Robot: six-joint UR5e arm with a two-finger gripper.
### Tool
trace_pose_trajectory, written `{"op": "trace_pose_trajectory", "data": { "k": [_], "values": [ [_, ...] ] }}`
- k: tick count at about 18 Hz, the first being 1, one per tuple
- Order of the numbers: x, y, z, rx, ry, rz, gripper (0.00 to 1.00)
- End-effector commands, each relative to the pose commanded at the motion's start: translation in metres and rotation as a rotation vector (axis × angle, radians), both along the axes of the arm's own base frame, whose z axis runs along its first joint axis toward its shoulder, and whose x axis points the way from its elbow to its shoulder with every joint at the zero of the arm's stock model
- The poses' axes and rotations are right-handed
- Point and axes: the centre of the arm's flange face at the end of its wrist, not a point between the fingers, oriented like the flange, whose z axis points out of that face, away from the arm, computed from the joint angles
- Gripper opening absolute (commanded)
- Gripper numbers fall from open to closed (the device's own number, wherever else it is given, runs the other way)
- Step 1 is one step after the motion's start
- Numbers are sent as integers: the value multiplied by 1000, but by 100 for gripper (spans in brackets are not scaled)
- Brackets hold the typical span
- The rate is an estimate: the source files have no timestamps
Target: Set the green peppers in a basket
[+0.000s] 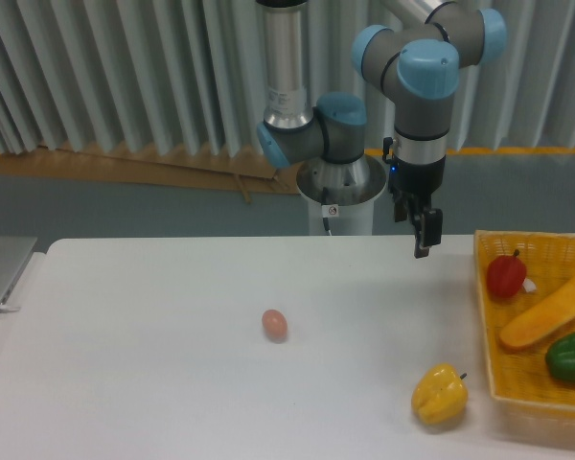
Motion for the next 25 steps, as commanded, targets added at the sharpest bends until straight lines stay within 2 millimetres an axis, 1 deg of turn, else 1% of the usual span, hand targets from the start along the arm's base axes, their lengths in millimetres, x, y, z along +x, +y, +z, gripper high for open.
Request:
{"op": "trace_pose_trajectory", "data": {
  "k": [6, 14, 18, 25],
  "values": [
    [6, 6, -1, -18, 13, -22, 100],
    [4, 8, -5, -22, 6, -25, 100],
    [3, 8, 1, -16, 15, -25, 100],
    [2, 8, -1, -18, 13, -22, 100]
  ]
}}
